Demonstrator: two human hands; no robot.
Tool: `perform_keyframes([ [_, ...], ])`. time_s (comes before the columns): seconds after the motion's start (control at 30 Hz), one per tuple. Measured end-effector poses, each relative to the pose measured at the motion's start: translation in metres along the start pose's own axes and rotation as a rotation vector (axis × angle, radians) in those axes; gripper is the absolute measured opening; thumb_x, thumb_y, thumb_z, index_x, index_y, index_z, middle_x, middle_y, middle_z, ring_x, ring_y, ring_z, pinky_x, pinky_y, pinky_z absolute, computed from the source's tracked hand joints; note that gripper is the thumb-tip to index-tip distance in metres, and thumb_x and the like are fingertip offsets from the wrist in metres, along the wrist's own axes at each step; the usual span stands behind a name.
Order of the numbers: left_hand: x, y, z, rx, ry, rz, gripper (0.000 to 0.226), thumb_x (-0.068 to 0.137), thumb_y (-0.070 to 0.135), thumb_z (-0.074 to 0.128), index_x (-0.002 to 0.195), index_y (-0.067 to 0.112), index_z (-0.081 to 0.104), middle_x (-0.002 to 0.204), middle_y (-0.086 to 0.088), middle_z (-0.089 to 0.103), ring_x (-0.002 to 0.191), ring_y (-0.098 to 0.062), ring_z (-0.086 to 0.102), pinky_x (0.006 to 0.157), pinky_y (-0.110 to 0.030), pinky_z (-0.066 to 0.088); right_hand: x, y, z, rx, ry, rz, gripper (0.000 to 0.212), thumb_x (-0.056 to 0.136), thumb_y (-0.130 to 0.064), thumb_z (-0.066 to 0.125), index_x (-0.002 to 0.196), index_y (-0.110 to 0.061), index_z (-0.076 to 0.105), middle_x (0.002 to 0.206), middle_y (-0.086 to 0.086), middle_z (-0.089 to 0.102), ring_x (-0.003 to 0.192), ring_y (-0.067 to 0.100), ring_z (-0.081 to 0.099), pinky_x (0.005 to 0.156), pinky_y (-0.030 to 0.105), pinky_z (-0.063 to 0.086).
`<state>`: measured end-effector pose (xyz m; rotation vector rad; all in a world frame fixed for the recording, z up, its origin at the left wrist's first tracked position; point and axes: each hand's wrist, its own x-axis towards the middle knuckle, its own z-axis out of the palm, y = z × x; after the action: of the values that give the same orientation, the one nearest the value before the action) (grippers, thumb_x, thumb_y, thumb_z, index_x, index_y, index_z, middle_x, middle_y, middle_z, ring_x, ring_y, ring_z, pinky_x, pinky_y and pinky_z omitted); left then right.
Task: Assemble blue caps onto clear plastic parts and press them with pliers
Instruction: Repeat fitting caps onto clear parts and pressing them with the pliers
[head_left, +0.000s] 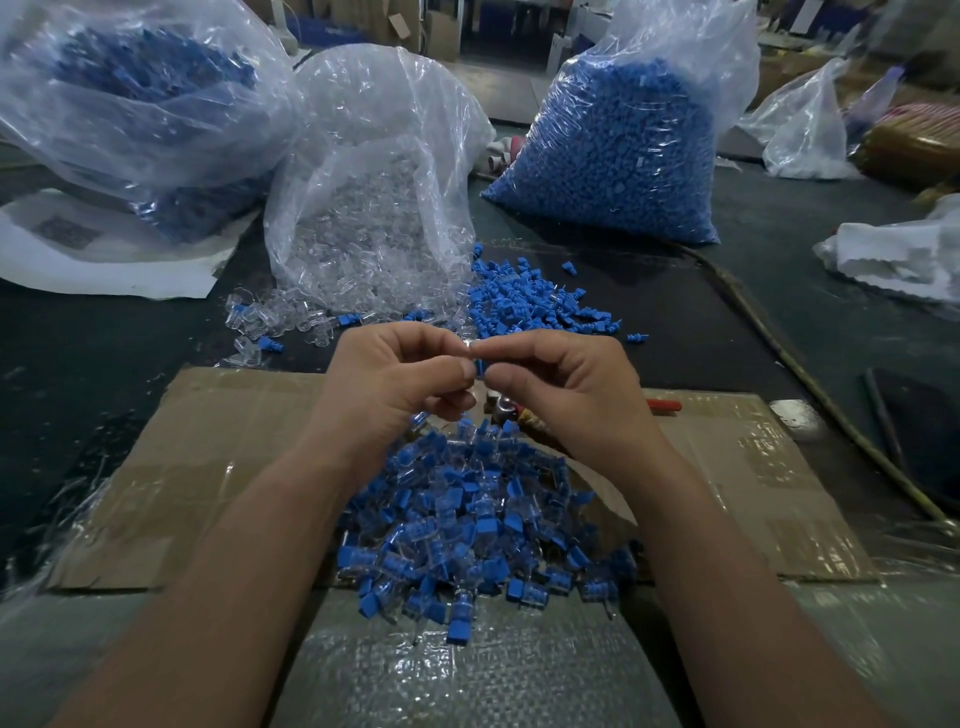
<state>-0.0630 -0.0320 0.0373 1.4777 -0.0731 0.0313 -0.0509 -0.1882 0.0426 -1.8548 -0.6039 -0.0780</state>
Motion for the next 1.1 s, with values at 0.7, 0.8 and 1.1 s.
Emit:
perform_keyframes([
  [0.7, 0.002, -0.006, 0.001, 0.028, 0.008, 0.029, 0.019, 0.076, -0.008, 0.062, 0.066, 0.008, 0.062, 0.052, 0.0, 0.063, 0.048, -0.009, 0.06, 0.048, -0.019, 0.051, 0.003, 0.004, -0.021, -0.108, 0.028, 0.212, 0.012, 0.078, -0.023, 0.068, 0.081, -0.034, 0.064, 0.077, -0.015, 0.068, 0.076, 0.0, 0.064, 0.067, 0.013, 0.05],
  [0.8, 0.003, -0.005, -0.002, -0.001, 0.046, 0.038, 0.019, 0.077, -0.007, 0.061, 0.067, 0.008, 0.062, 0.053, 0.001, 0.063, 0.048, -0.009, 0.06, 0.049, -0.019, 0.051, 0.0, 0.012, -0.051, -0.232, 0.007, 0.41, 0.019, 0.071, -0.029, 0.072, 0.086, -0.034, 0.061, 0.087, -0.014, 0.064, 0.083, 0.0, 0.06, 0.069, 0.014, 0.044],
  [1.1, 0.006, -0.009, -0.005, -0.047, 0.042, 0.024, 0.011, 0.077, -0.005, 0.061, 0.072, 0.006, 0.061, 0.057, 0.001, 0.065, 0.051, -0.011, 0.062, 0.051, -0.019, 0.052, -0.001, 0.028, -0.055, -0.741, -0.354, 0.654, 0.084, 0.058, -0.037, 0.083, 0.131, -0.029, 0.043, 0.109, -0.011, 0.037, 0.102, 0.009, 0.034, 0.082, 0.029, 0.032],
])
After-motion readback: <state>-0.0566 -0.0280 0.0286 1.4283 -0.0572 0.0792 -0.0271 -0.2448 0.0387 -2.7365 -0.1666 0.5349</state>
